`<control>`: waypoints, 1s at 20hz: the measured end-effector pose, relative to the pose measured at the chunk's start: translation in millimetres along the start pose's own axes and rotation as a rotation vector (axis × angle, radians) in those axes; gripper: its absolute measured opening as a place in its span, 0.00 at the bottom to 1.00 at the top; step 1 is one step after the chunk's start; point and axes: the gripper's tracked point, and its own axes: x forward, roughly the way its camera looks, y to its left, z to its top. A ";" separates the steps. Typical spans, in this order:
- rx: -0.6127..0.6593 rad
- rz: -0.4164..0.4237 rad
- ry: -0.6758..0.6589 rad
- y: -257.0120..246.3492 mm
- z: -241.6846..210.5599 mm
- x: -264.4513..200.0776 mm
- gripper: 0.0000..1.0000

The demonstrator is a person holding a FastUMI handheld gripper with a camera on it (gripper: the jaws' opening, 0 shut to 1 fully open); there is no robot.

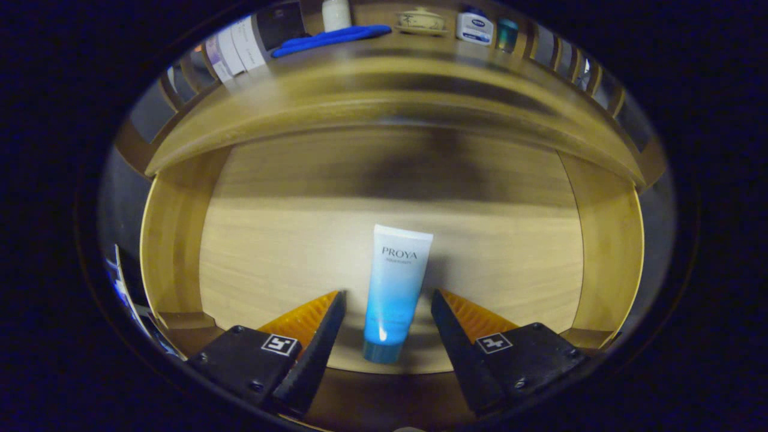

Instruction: Pull open the drawer, take out the items inside it, and place them on the countertop above the cabinet.

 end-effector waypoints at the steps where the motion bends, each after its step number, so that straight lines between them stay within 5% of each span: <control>1: 0.006 -0.005 0.010 0.8 3.6 -0.6 0.91; 8: 0.035 -0.019 0.016 -0.9 19.2 -10.7 0.49; 20: -0.041 0.058 -0.176 9.5 46.9 -101.7 0.45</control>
